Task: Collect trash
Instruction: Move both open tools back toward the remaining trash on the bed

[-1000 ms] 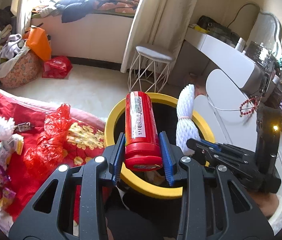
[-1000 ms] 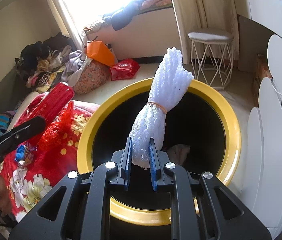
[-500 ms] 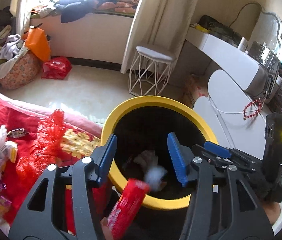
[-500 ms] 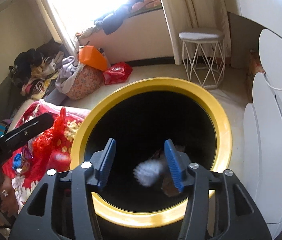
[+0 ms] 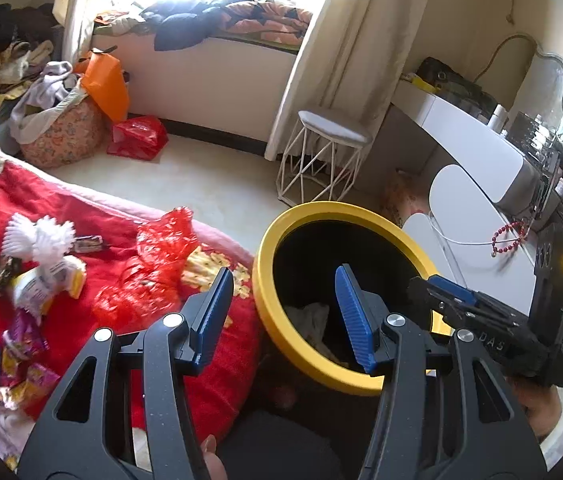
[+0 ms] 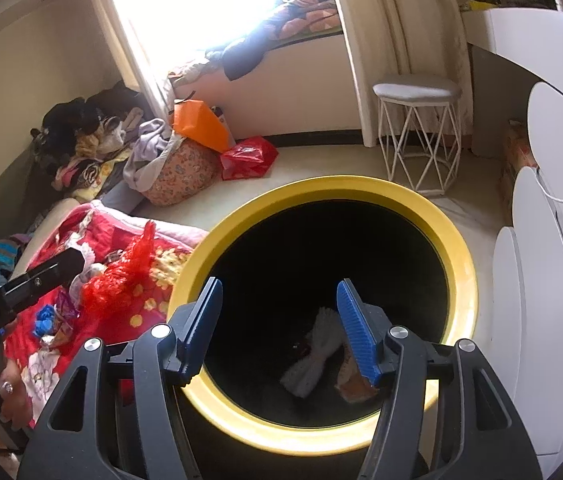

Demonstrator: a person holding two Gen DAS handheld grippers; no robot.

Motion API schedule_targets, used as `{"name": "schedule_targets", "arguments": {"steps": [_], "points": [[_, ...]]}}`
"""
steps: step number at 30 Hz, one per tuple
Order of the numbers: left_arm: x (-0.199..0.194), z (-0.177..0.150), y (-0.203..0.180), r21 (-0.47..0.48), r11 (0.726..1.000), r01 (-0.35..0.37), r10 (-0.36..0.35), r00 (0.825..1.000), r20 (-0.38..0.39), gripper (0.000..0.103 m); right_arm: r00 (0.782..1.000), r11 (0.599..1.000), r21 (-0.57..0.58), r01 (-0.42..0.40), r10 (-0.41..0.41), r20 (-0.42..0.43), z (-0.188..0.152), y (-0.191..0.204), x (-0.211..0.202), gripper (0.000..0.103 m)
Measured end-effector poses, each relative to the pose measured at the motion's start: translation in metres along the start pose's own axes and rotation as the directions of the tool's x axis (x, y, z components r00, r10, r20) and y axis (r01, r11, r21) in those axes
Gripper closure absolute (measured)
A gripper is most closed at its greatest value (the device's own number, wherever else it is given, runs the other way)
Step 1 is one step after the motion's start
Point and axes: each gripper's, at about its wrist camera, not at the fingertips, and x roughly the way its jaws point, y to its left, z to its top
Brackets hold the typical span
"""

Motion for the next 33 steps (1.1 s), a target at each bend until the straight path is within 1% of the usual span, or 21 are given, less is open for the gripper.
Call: {"name": "schedule_targets", "arguments": {"steps": [5,8,11,13,17,26,33], "points": [[-0.015,-0.003,0.008,-0.008,1.000,-0.020,0.020,1.000,0.023,0.057,0.999,0.999,-0.033,-0.030,0.030,0.020,0.002,0.016,-0.006,0.045],[-0.024,-0.005,0.013,-0.010,0.999,-0.040,0.041,0.999,0.034,0.051,0.998,0.997,-0.059,-0.055,0.057,0.038,0.003,0.028,-0.011,0.040],[-0.031,-0.007,0.017,-0.017,0.998,-0.058,0.058,0.997,0.041,0.047,0.995,0.993,-0.086,-0.079,0.083,0.047,0.004,0.040,-0.014,0.039],[-0.037,-0.009,0.022,-0.026,0.997,-0.069,0.070,0.996,0.047,0.040,0.994,0.991,-0.094,-0.093,0.098,0.047,0.003,0.046,-0.015,0.038],[-0.048,-0.014,0.029,-0.041,0.995,-0.090,0.092,0.994,0.063,0.036,0.993,0.988,-0.114,-0.108,0.114,0.043,0.000,0.057,-0.015,0.038],[-0.075,-0.016,0.050,-0.076,0.987,-0.141,0.149,0.982,0.113,0.034,0.985,0.976,-0.151,-0.159,0.168,0.046,-0.002,0.080,-0.019,0.038],[-0.093,-0.018,0.073,-0.123,0.975,-0.185,0.201,0.969,0.140,0.034,0.977,0.960,-0.199,-0.197,0.208,0.035,-0.003,0.110,-0.019,0.037]]}}
